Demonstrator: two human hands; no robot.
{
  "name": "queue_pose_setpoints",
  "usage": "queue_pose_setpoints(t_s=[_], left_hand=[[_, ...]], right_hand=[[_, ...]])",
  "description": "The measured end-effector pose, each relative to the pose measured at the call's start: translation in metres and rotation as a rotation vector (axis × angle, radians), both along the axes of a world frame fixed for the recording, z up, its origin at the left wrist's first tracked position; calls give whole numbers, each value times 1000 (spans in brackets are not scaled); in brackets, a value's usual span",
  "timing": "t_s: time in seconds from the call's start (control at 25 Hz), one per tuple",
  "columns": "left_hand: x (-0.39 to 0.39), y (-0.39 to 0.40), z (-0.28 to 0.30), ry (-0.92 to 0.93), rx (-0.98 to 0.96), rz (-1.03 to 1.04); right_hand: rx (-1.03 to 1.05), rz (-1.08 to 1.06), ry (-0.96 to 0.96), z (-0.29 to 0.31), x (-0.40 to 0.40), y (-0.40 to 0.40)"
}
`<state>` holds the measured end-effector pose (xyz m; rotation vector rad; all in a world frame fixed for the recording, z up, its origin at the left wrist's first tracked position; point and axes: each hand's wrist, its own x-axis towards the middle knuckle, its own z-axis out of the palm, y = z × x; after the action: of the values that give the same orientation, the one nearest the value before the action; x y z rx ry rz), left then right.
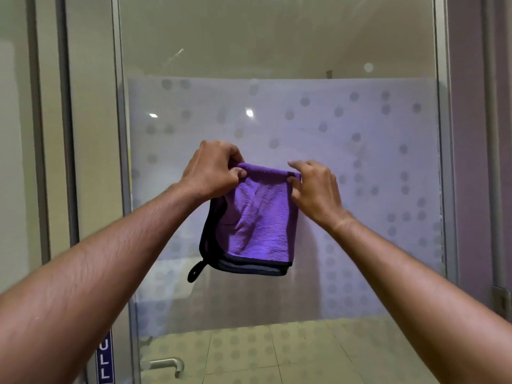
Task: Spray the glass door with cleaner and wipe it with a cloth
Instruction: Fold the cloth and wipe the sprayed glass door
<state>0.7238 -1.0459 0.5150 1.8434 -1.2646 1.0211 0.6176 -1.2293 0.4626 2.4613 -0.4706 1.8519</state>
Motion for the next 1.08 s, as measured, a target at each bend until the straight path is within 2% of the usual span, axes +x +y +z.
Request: queue_pose_setpoints(t_s=[0.24, 0.52, 0.76, 0.92, 1.08], left_hand=[[4, 6, 0, 57, -8, -27], [9, 15, 6, 199, 71, 23], [10, 30, 14, 513, 176, -71], [11, 45, 15, 662, 358, -121], [11, 57, 11, 730, 460, -92]], right_hand=[[74, 76, 118, 26, -12, -5], [165, 69, 244, 38, -13, -1], [413, 334, 227, 48, -30, -1], [567, 550, 397, 56, -43, 1], [635, 572, 521, 53, -45, 4]])
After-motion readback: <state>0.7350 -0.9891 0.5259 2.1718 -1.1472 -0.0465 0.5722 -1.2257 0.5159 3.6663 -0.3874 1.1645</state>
